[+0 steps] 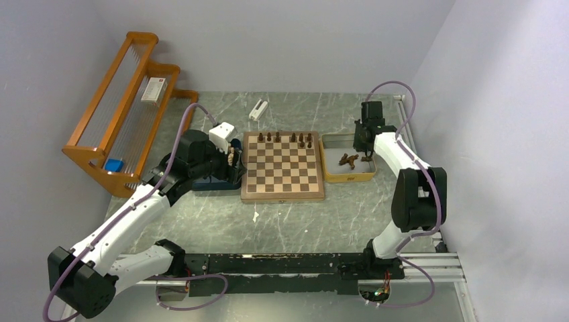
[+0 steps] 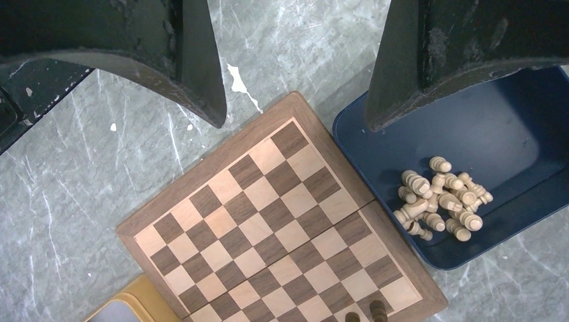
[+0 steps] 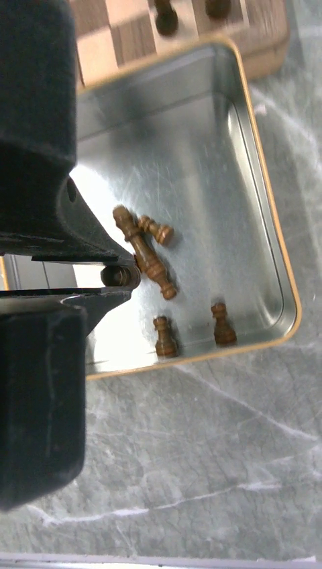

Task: Set up the chess pieces on the board
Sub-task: Pick up the chess piece from the storage box, then place the chess piece on the chessboard.

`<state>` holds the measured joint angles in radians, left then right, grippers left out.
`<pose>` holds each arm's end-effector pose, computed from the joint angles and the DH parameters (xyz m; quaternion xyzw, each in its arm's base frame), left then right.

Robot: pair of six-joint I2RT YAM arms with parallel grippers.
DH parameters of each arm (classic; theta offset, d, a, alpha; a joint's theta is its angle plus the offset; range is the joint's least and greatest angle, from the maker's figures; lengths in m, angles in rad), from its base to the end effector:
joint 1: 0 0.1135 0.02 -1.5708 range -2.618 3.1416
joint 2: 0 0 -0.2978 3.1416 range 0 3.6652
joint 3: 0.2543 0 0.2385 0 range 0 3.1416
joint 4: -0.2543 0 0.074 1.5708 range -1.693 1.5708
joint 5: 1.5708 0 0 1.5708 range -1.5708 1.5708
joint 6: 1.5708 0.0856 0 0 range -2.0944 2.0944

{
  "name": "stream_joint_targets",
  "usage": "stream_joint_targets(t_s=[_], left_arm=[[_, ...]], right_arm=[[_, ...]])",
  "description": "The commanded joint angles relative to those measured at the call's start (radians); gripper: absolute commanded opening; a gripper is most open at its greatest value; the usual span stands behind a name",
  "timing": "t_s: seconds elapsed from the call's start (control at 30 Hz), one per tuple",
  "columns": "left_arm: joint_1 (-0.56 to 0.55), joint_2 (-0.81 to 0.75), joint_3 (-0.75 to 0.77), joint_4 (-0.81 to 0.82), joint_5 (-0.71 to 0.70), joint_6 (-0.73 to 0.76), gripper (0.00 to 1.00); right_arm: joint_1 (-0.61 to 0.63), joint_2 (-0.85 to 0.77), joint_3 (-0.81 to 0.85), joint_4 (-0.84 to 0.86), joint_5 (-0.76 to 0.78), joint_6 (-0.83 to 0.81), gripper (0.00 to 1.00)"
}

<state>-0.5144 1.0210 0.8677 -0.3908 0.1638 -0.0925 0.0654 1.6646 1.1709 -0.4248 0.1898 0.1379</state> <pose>0.1997 -0.1289 0.3094 0.2211 0.8405 -0.2143 0.4458 0.3758 0.0084 0.2278 0.0645 0.9413 -0.0569 0.3264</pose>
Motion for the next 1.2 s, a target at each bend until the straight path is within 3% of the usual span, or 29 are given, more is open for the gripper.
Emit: stream_joint_targets(t_s=[0.0, 0.3, 0.7, 1.17], left_arm=[[-0.002, -0.030, 0.008, 0.015, -0.020, 0.013, 0.80], [-0.001, -0.053, 0.008, 0.005, -0.064, 0.013, 0.80], [-0.001, -0.061, 0.012, 0.003, -0.083, 0.013, 0.80], [-0.001, -0.069, 0.011, 0.002, -0.090, 0.014, 0.80]], right_arm=[[0.031, -0.079, 0.038, -0.011, -0.094, 0.038, 0.11], [0.203, -0.082, 0.085, -0.015, -0.103, 0.110, 0.11], [0.422, 0.123, 0.243, -0.034, -0.041, 0.170, 0.11], [0.523, 0.369, 0.462, -0.091, 0.096, 0.173, 0.13]])
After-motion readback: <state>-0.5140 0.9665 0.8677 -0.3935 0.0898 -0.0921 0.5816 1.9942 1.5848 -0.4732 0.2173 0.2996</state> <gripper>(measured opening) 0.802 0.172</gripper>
